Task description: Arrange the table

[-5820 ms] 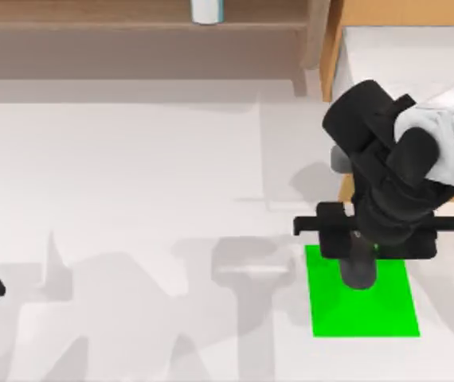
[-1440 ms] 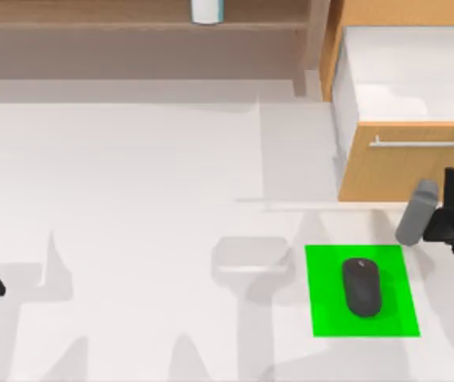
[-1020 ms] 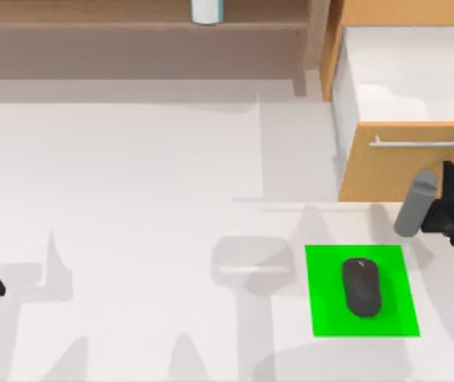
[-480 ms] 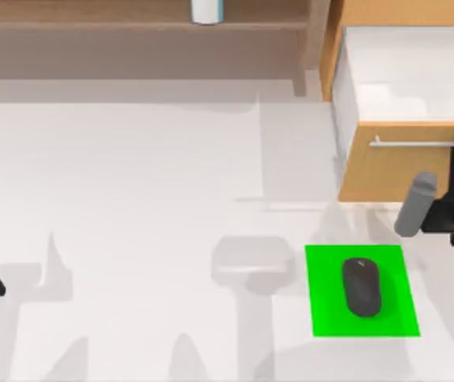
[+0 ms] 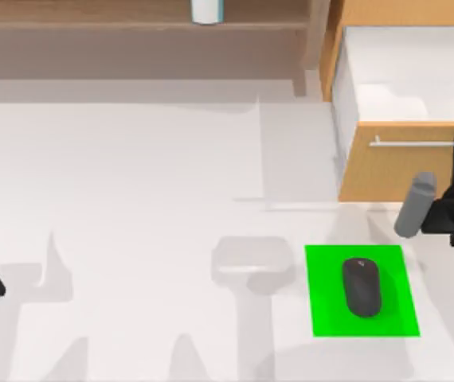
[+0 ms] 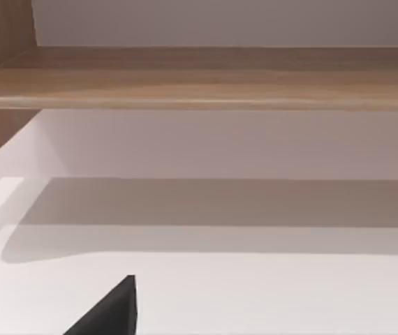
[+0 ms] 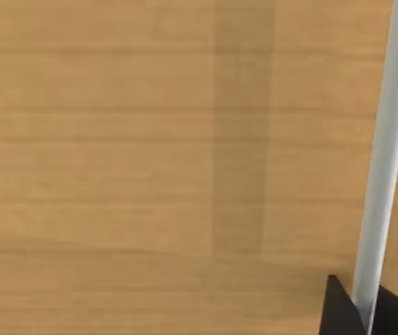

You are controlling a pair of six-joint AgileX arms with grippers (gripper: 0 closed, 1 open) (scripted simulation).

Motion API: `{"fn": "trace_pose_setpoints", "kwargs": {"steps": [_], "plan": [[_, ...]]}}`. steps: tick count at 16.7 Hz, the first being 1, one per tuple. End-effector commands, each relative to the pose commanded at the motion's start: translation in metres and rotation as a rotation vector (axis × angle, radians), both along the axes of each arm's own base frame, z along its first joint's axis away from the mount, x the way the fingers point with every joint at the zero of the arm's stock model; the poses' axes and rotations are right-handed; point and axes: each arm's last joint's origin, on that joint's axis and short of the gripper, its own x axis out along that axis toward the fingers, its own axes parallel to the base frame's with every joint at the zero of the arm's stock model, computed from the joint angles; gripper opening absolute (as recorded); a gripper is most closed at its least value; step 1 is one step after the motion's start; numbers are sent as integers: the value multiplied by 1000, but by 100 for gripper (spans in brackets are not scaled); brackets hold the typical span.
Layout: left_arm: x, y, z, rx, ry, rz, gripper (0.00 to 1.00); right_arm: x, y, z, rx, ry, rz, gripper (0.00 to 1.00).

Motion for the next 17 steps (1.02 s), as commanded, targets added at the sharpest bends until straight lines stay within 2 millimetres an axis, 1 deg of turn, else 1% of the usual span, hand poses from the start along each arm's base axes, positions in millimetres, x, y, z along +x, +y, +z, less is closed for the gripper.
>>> {"fn": "trace_pose_setpoints", "kwargs": {"steps": [4,6,8,13,15,17], "plan": [[0,0,0,0,0,0,100,0,0,-1,1,6,1,0],[0,0,0,0,0,0,100,4,0,-1,2,4,-3,0],[0,0,0,0,0,0,100,16,0,-1,2,2,-5,0],[0,0,0,0,0,0,100,54,0,-1,1,6,-1,0],[0,0,0,0,0,0,100,62,0,-1,1,6,1,0],[0,0,0,0,0,0,100,63,0,-1,1,6,1,0]]}}
